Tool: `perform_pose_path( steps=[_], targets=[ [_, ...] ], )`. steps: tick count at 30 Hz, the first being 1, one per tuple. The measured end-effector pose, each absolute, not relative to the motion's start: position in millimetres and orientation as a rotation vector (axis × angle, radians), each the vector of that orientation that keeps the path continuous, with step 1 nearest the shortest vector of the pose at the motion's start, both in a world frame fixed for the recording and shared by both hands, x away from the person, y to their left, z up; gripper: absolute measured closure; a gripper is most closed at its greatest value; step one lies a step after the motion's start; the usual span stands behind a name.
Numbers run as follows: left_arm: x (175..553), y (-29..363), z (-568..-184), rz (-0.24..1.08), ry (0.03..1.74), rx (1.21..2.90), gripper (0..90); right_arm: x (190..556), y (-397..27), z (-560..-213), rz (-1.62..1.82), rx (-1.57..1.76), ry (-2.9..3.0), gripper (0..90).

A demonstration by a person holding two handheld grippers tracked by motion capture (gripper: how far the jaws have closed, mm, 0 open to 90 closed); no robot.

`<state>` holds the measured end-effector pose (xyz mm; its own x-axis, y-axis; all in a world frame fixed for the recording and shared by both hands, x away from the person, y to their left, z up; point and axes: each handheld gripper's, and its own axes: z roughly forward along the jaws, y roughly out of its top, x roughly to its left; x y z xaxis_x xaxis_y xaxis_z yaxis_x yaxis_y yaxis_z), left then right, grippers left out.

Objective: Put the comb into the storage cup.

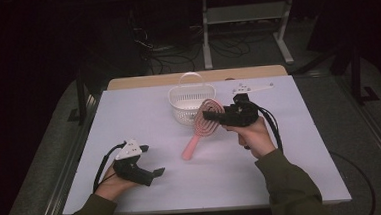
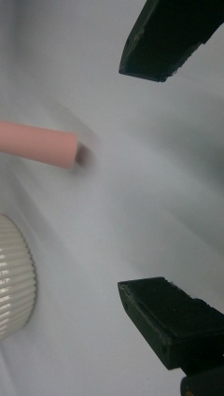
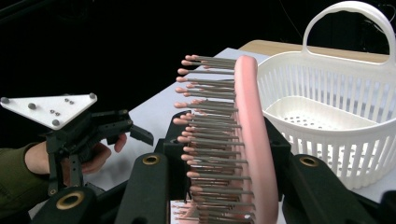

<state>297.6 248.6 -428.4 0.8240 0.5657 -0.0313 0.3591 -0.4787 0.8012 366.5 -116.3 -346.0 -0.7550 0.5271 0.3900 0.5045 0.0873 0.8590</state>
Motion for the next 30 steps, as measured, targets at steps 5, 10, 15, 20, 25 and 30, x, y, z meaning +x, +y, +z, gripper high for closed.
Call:
perform_pose_path(
  steps=[5, 10, 15, 20, 25, 30],
  targets=[
    [289, 253, -432, 0.314, 0.679, 2.144, 0.0, 367, -117, -346, 1.808, 1.095, 2.293, 62.6],
    [286, 255, -434, 0.341, 0.661, 2.154, 0.0, 367, -119, -345, 1.813, 1.101, 2.280, 62.6],
    [287, 255, -435, 0.336, 0.658, 2.157, 0.0, 367, -119, -345, 1.813, 1.099, 2.274, 62.6],
    [287, 254, -435, 0.336, 0.656, 2.162, 0.0, 366, -119, -343, 1.817, 1.102, 2.264, 62.6],
    [286, 254, -435, 0.342, 0.659, 2.159, 0.0, 366, -119, -341, 1.815, 1.100, 2.262, 62.6],
    [286, 254, -435, 0.349, 0.667, 2.164, 0.0, 368, -123, -336, 1.821, 1.103, 2.240, 62.6]
  ],
)
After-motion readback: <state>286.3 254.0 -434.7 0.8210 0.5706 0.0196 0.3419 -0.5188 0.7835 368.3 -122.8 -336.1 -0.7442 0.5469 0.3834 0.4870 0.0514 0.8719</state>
